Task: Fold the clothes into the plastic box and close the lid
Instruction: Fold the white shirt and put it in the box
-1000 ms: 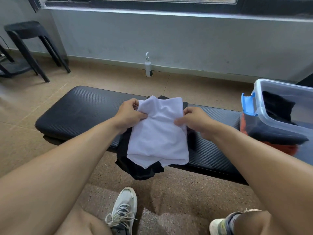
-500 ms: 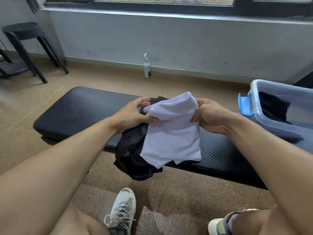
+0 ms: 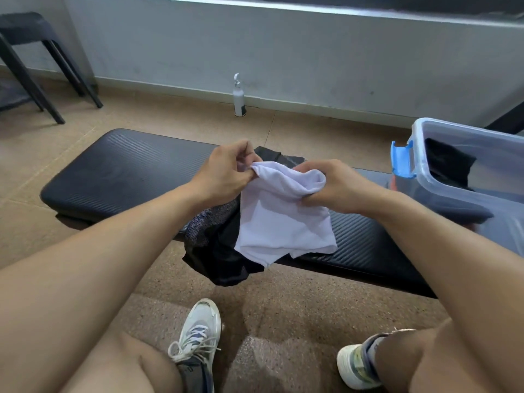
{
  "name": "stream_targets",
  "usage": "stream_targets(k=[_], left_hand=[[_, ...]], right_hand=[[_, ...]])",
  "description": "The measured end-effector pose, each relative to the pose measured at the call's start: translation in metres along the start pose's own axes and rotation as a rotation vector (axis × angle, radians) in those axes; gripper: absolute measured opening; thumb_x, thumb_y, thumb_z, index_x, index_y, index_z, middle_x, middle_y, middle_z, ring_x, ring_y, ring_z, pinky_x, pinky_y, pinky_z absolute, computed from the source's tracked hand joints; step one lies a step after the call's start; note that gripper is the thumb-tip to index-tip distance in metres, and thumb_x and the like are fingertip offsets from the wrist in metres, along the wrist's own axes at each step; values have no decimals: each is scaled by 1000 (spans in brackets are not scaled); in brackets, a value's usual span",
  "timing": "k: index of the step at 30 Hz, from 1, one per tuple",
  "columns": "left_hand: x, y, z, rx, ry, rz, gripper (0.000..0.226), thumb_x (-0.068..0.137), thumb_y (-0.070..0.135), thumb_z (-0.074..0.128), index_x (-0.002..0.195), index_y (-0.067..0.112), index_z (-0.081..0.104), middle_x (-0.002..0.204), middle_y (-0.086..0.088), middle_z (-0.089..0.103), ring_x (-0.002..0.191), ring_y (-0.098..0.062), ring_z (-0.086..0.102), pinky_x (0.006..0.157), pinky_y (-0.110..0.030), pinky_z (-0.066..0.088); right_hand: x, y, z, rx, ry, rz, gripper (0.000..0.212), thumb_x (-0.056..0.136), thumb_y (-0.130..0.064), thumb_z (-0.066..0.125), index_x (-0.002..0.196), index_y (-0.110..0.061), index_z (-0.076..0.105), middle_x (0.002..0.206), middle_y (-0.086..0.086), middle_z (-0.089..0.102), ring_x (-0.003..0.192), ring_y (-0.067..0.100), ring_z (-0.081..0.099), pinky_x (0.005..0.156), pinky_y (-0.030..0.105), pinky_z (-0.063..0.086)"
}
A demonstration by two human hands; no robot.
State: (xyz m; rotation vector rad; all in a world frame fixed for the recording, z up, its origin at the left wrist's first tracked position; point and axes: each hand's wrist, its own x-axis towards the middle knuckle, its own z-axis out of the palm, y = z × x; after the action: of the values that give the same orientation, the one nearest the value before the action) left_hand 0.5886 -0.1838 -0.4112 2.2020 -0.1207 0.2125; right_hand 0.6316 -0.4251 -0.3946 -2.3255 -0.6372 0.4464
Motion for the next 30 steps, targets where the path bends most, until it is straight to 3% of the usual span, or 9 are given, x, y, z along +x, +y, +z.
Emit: stream_targets(k=[2,5,7,11,15,20,25,28,30], left_hand=[[0,3,1,-4,-15,21,32,85,10,64,70,28,42,93,2,75,77,-18,64,74,-36,54],[-4,9,-2,39,-46,64,30,83,3,68,72,25,49,89,2,74,77,-15,63,72,-30,54],[-11,16,-4,95,-79,114,28,78,-1,68,76,25,57,86,5,71,78,-9,61,70,-23,52],[-30,27,-3,192,-237,180,33,73,-3,71,92,23,65,87,14,65,84,-9,60,72,-16,46],[-39,26,1,206,-373,154,46,75,6,78,112,32,67,91,15,67,84,-8,59,72,-19,48],[-41,24,0,177,-366,96,33,75,20,87,101,36,74,87,23,74,87,-3,66,72,-18,43],[-47,31,0,166,-465,70,31,74,31,89,101,33,73,82,18,76,87,1,68,85,-19,46],[-47,29,6,110,-407,35,25,79,35,85,101,30,73,70,9,75,63,-6,65,70,-24,48],[-44,24,9,93,-247,43,24,81,33,84,102,27,74,72,9,75,70,-9,69,74,-28,53]], right_hand=[[-1,-2,0,21,99,-3,15,72,-38,79,84,-33,70,79,-12,70,73,6,62,61,24,48],[-4,-5,-7,-77,190,-52,21,78,-26,81,74,-25,61,71,-11,59,62,7,48,50,17,35],[-9,-5,-11,-152,151,-63,21,78,-22,82,77,-21,61,72,-9,58,62,8,45,48,16,33],[-20,-2,-10,-324,-45,-50,24,74,-22,85,81,-21,62,76,-8,63,67,14,51,59,29,39],[-26,0,-9,-384,-184,-29,27,72,-27,86,88,-25,65,86,-13,66,76,6,57,66,32,45],[-31,-6,-8,-438,-245,-4,36,66,-41,90,92,-29,68,106,-11,65,96,13,59,89,40,51],[-35,-13,-8,-519,-418,51,27,64,-65,82,83,-47,75,127,-18,62,115,11,57,102,41,46],[-32,-12,-7,-463,-294,43,28,79,-64,71,83,-37,78,115,-7,71,105,15,63,91,37,51],[-27,-10,-8,-393,-114,51,23,83,-51,74,97,-33,76,111,-8,69,102,12,62,80,28,44]])
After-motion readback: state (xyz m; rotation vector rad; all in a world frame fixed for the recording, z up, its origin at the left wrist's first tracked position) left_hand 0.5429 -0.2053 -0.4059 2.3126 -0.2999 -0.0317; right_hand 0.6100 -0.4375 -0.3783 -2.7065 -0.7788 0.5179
